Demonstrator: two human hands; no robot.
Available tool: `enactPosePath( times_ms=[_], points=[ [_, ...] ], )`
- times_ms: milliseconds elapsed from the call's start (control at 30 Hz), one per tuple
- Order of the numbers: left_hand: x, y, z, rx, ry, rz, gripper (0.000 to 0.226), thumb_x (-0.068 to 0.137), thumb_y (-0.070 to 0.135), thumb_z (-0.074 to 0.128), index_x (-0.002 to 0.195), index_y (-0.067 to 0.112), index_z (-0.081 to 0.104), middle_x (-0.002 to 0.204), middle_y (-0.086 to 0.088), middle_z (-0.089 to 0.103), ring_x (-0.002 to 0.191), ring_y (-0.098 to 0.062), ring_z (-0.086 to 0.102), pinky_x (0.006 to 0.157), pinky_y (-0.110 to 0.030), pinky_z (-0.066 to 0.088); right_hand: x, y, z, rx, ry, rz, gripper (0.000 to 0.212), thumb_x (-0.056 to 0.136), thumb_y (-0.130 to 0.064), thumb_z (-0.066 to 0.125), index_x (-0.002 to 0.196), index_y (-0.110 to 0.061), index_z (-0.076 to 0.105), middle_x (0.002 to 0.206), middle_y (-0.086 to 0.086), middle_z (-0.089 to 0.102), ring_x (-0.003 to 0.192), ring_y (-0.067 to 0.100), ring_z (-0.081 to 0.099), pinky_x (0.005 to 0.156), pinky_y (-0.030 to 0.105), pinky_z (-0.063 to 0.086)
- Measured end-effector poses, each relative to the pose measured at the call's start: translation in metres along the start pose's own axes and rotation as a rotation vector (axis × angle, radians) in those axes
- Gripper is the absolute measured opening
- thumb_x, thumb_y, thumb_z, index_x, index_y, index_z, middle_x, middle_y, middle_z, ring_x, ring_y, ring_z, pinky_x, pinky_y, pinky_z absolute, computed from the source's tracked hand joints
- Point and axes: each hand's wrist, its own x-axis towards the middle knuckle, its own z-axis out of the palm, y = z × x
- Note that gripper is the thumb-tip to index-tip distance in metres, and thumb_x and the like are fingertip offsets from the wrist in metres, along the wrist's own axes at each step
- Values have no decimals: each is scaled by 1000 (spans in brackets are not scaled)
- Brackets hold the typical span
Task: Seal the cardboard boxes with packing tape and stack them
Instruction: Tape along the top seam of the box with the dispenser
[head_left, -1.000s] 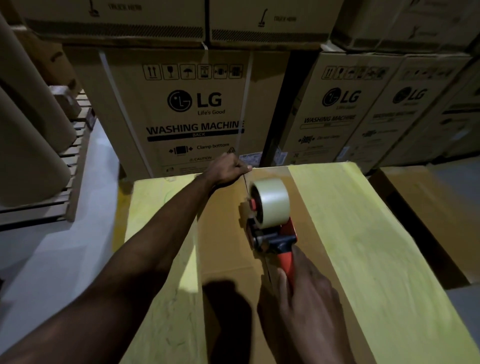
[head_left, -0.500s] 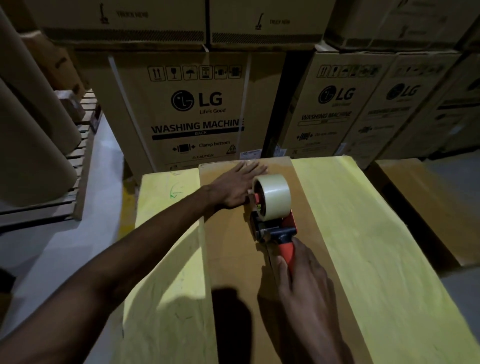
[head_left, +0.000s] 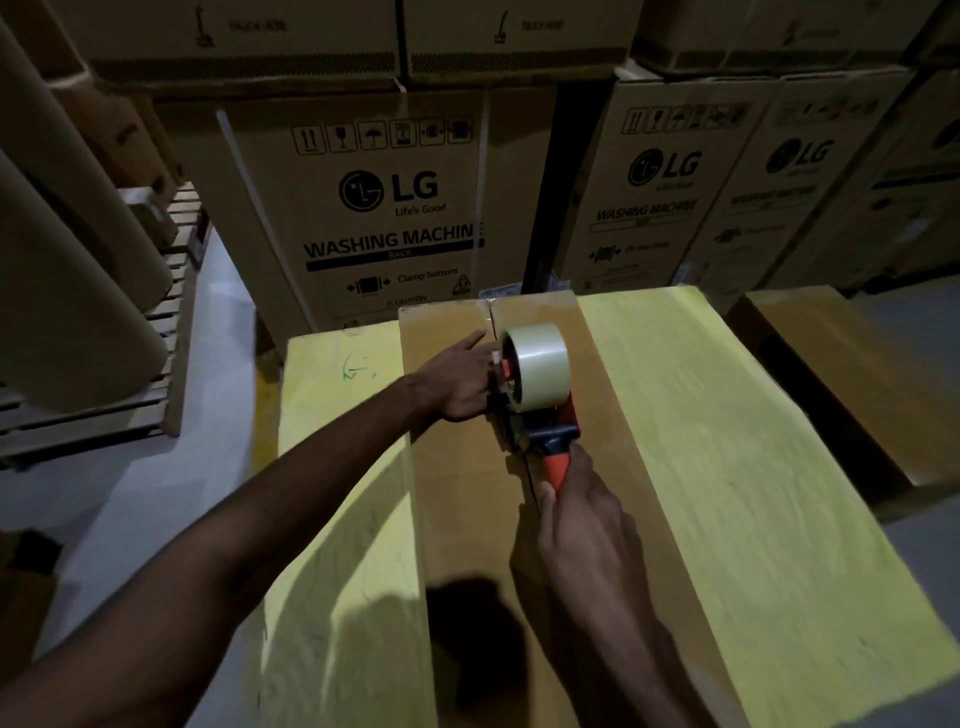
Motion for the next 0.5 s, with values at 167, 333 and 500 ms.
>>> enactPosePath(
  times_ms=[167,333,500],
  points=[
    [9,25,-2,15,-33,20,67,98,46,14,159,27,36,166,-2,35,157,-17,19,129,-50,-1,-30,11,-2,21,-20,97,57,107,-38,38,157,-23,15,130,1,56,99,14,56,86,32,50],
    [17,27,10,47,-80,-60,70,103,58,10,166,28,7,174,6,4,159,-11,0,129,-52,2,-68,8,-5,88,-82,159,57,108,-42,34,157,-28,8,146,-1,47,115,16,56,96,34,49],
    [24,25,18,79,-99,-107,64,111,54,14,165,29,-8,173,8,-6,159,-13,-6,129,-50,1,-106,0,0,-1,-171,105,64,109,-40,30,161,-20,-2,160,-3,33,129,15,54,100,26,44]
  ],
)
